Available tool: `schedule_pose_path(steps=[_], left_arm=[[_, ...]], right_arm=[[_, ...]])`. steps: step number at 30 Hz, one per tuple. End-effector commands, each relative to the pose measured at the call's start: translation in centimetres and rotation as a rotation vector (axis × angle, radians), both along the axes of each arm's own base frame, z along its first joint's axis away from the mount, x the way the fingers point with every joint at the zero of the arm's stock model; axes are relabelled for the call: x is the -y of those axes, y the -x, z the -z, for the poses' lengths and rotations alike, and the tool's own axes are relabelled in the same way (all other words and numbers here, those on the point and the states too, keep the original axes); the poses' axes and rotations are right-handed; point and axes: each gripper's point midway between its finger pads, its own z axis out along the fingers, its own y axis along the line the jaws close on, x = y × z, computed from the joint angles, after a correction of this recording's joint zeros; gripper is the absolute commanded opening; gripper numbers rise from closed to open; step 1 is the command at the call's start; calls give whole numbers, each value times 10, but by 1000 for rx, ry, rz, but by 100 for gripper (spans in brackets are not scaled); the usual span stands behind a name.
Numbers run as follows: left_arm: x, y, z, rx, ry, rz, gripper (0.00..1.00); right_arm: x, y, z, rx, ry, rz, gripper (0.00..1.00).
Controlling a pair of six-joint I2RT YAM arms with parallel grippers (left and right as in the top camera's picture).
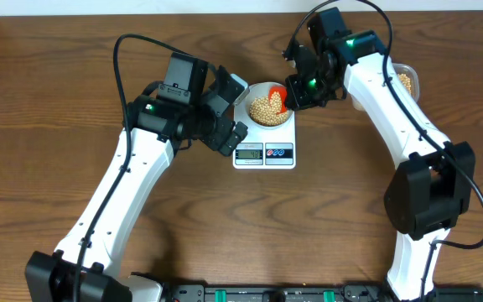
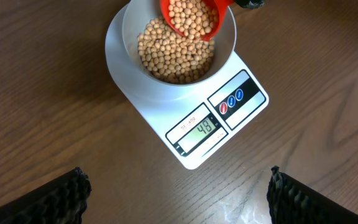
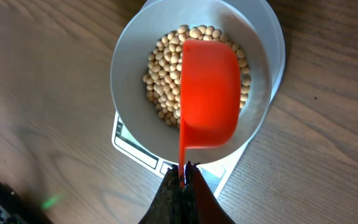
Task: Scoop item into bowl and weigh 50g on scale
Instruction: 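Tip the scoop with the right gripper to pour soybeans into bowl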
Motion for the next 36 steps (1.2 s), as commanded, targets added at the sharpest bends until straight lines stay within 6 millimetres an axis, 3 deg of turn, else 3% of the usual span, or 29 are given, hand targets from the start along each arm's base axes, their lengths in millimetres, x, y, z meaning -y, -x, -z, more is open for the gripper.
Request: schedule_pose_path(steps=[1, 36], left_arm=[[2, 1, 6, -24, 9, 2, 93], [2, 1, 6, -24, 9, 2, 93]], right_arm=[[-6, 0, -22, 64, -7, -24, 1], [-9, 1, -27, 47, -70, -37, 1]])
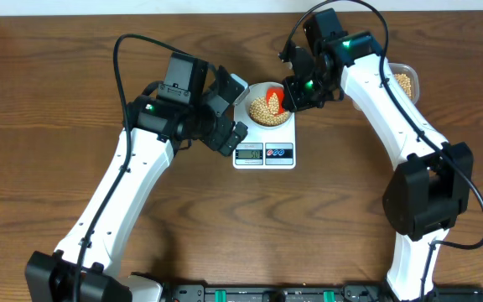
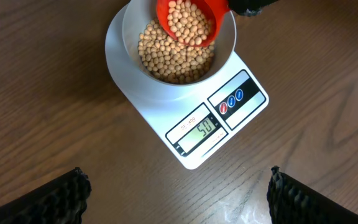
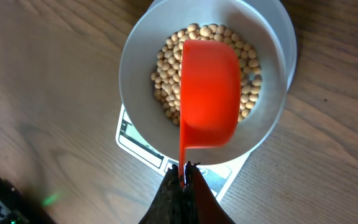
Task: Scoop item into bowl and weigh 50g on scale
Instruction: 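Tip the scoop with the right gripper to pour soybeans into bowl, then move the empty scoop with the right gripper back to the tub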
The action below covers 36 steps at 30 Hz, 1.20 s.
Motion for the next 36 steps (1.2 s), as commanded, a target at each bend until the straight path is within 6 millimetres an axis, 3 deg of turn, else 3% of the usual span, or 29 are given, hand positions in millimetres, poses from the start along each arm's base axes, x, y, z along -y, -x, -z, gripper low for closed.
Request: schedule_pose_path(steps=[1, 22, 36], left_arm=[[2, 1, 6, -24, 9, 2, 93], [2, 1, 6, -24, 9, 2, 93], [2, 1, 6, -24, 9, 2, 93]], right_arm=[[-2, -2, -27, 44, -69, -14, 1], [5, -6, -51, -15, -302, -4, 1], [28, -16, -67, -26, -430, 33, 1]])
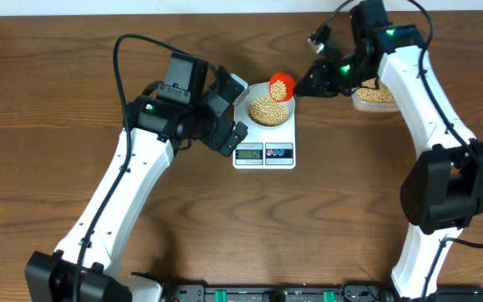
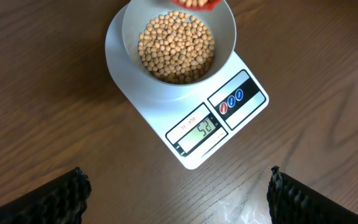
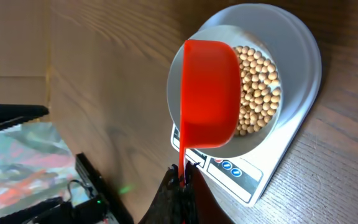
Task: Scoop item into bowl and weigh 50g on scale
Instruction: 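Move the empty scoop with the right gripper back to the tub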
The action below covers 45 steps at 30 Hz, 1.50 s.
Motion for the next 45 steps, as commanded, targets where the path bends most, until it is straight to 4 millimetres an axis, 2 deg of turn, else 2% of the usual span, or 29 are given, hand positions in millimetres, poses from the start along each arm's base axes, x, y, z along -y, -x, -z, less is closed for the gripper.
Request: schedule_pose_path(steps=[1, 10, 21, 38, 45], left_arm=[[2, 1, 6, -24, 9, 2, 93], [2, 1, 6, -24, 9, 2, 93], [2, 1, 6, -24, 9, 2, 93], [2, 1, 6, -24, 9, 2, 93], [2, 1, 6, -24, 9, 2, 93]], right_arm=[[1, -1, -33, 61, -94, -16, 1], [27, -11, -39, 59, -131, 42, 1], [78, -27, -38, 49, -129, 167, 1], [150, -21, -32, -27, -117, 317, 1], [180, -18, -19, -53, -30, 383, 1]])
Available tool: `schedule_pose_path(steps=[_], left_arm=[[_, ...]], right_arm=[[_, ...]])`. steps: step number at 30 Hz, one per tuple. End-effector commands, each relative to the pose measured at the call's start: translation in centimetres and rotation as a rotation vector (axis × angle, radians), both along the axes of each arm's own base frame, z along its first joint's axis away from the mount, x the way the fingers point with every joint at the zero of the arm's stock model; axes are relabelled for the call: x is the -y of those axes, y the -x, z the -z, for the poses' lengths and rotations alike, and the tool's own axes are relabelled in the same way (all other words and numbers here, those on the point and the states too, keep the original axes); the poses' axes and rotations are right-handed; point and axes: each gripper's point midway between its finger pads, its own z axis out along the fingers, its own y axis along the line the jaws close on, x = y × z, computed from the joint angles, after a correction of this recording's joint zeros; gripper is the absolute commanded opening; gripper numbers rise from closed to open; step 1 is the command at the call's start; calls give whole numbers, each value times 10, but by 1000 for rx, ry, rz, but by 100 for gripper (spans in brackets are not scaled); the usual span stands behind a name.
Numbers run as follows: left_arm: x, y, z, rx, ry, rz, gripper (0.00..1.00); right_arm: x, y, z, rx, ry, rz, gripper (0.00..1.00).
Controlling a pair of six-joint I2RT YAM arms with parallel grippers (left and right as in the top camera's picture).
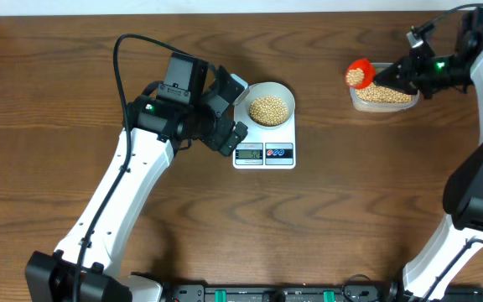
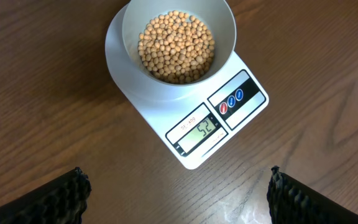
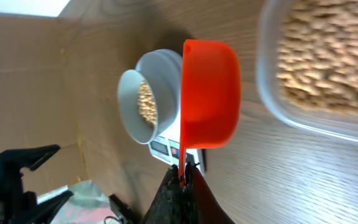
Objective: Scoop item into bowl and weigh 50g on scale
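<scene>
A white bowl (image 1: 271, 109) of soybeans sits on the white scale (image 1: 264, 153); in the left wrist view the bowl (image 2: 178, 37) is full and the scale's display (image 2: 204, 130) reads 52. My right gripper (image 3: 183, 172) is shut on the handle of the orange scoop (image 3: 210, 93). The scoop (image 1: 359, 74), with some beans in it, hangs at the left edge of the clear bean container (image 1: 382, 96). My left gripper (image 2: 178, 193) is open, hovering above the table in front of the scale.
The clear container (image 3: 319, 62) of soybeans stands at the far right of the wooden table (image 1: 99, 235). The left arm (image 1: 141, 168) reaches over the table left of the scale.
My right gripper has carried the scoop from above the bowl's far rim to the bean container on the right. The display still reads 52. The left gripper has not moved.
The scoop was tilted over the bowl with the display at 48. Then it was still over the bowl and the display showed 50. Then the scoop was raised at the bowl's rim with 52 showing. Now it is at the container.
</scene>
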Motion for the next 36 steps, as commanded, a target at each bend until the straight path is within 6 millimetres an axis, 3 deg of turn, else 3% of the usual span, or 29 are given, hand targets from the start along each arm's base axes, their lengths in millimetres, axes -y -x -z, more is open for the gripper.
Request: schedule_pose_path(steps=[1, 14, 23, 32, 36], left_arm=[[2, 1, 6, -24, 9, 2, 93], [2, 1, 6, -24, 9, 2, 93], [2, 1, 6, -24, 9, 2, 93], [2, 1, 6, -24, 9, 2, 93], [2, 1, 6, -24, 9, 2, 93]], right_arm=[[14, 0, -13, 54, 72, 10, 1], [44, 2, 5, -1, 248, 62, 1], [63, -3, -5, 24, 377, 110, 1], [70, -5, -4, 30, 489, 116, 1], [63, -7, -2, 31, 532, 102, 1]])
